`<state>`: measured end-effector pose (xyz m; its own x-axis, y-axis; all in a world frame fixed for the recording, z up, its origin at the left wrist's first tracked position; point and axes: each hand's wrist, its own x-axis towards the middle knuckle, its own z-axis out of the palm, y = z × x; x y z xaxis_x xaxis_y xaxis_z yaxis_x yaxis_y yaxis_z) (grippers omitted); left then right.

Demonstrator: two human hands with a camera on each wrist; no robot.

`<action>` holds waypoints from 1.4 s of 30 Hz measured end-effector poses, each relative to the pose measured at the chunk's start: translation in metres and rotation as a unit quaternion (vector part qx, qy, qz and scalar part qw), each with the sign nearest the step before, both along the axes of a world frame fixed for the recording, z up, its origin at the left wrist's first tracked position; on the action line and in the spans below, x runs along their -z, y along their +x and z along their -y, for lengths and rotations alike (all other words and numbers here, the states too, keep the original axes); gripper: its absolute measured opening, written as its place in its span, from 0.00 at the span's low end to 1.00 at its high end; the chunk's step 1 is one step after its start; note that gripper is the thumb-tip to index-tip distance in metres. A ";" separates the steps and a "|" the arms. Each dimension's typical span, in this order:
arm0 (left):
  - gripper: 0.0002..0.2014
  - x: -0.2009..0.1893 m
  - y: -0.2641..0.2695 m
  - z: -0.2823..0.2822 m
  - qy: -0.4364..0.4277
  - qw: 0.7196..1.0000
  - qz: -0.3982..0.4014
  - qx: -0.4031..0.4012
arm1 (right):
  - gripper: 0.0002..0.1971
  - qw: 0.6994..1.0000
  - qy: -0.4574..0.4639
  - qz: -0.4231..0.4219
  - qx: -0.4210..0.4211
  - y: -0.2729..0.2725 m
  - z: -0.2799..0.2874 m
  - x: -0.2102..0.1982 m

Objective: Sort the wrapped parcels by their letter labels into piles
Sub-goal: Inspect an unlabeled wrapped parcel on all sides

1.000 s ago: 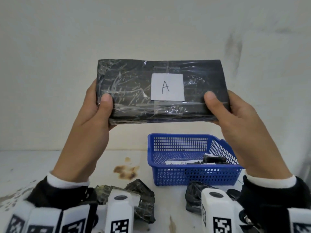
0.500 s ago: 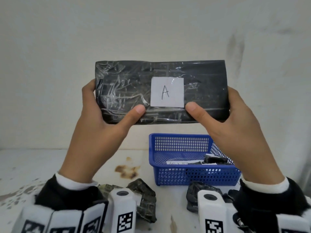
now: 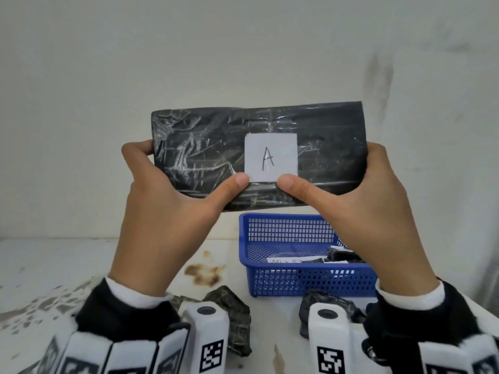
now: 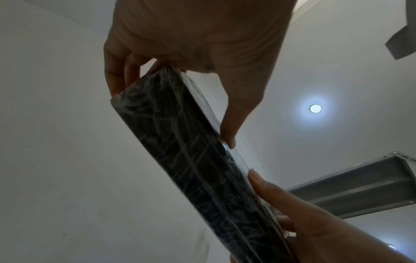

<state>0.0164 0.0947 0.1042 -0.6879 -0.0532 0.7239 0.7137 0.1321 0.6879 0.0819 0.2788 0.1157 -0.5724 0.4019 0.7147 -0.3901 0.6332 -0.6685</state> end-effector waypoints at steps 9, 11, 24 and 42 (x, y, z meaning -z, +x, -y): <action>0.40 -0.002 0.000 0.002 0.025 1.000 -0.010 -0.015 | 0.41 1.000 -0.014 -0.014 -0.002 -0.009 0.008 0.005; 0.40 -0.002 0.001 0.004 0.024 0.999 0.001 -0.023 | 0.42 1.000 -0.015 -0.020 0.000 -0.009 0.009 0.006; 0.20 0.001 -0.008 0.001 0.057 0.998 -0.015 0.004 | 0.24 0.997 -0.032 -0.061 0.018 -0.007 -0.003 0.004; 0.12 -0.007 -0.003 0.001 0.117 0.992 0.046 -0.007 | 0.15 0.995 -0.080 -0.050 -0.027 -0.006 -0.006 0.002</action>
<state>0.0133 0.0933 0.1116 -0.7482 -0.2223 0.6251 0.6459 -0.0287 0.7629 0.0760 0.2845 0.1142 -0.5266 0.4858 0.6976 -0.4901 0.4971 -0.7161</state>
